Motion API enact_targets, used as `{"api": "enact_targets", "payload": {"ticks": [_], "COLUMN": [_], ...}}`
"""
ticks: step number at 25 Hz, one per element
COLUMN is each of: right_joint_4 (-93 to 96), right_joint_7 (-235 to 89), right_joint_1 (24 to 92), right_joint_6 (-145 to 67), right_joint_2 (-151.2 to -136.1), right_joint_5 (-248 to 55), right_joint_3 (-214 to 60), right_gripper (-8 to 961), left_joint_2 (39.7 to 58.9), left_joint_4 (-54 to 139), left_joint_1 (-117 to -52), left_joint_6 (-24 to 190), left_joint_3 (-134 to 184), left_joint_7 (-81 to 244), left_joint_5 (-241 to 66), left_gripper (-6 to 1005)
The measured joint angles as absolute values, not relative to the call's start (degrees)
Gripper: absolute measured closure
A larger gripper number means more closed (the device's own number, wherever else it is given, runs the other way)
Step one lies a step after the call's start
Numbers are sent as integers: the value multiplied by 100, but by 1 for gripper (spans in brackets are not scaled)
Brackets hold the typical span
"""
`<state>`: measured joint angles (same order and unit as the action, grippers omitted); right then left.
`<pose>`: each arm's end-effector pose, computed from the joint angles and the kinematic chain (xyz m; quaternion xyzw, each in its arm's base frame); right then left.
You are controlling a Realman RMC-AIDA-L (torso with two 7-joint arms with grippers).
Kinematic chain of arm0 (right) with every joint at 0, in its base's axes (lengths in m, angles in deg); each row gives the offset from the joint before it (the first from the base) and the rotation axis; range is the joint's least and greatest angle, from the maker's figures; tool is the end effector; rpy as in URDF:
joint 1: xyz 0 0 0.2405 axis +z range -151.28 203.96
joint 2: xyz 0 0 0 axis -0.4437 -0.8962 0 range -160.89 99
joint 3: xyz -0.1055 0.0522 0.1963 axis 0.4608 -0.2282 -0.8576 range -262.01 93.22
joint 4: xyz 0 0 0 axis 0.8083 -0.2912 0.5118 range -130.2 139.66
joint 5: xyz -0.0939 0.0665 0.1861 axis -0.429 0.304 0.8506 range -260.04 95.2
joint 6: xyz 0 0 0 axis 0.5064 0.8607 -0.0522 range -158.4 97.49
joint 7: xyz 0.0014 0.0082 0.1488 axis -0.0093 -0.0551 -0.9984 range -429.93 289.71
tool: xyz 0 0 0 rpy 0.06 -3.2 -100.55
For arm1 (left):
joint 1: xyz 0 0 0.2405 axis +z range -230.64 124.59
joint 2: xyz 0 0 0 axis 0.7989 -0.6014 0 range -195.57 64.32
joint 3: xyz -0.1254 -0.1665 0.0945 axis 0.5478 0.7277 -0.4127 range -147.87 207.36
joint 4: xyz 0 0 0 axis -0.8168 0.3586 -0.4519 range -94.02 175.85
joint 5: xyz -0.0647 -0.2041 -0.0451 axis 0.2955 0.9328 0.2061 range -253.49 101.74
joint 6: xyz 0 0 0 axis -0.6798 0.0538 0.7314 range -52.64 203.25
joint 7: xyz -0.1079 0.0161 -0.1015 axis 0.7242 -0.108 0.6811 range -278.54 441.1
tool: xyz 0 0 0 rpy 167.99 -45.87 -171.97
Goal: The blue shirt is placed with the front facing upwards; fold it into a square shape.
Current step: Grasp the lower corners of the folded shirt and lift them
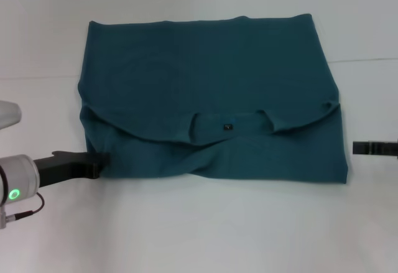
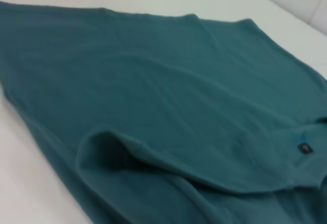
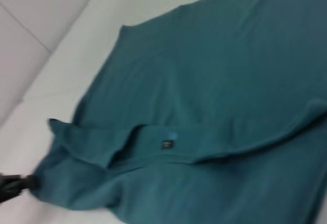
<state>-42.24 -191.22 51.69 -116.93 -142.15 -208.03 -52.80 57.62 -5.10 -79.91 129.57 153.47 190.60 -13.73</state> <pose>0.3183 0.3271 0.1049 -0.7940 0.5402 0.1819 0.2113 -0.2703 0.3722 -0.0141 -0.8528 -0.4146 -0.1304 0.2896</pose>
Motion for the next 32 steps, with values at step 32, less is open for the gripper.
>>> {"api": "enact_targets", "payload": {"ticks": [32], "right_joint_4": [-3356], "right_joint_7": [-20231], "right_joint_1": [6185], "right_joint_6": [-11141], "right_joint_2": [-13915], "right_joint_5": [-22389], "right_joint_3": [-4816], "right_gripper": [77], "left_joint_2": [5566], "left_joint_4": [-408], "left_joint_1": [-8104], "left_joint_6": [13356], "left_joint_3": [15551], "left_joint_7": [19352], "left_joint_5": [-1357], "left_gripper": [967]}}
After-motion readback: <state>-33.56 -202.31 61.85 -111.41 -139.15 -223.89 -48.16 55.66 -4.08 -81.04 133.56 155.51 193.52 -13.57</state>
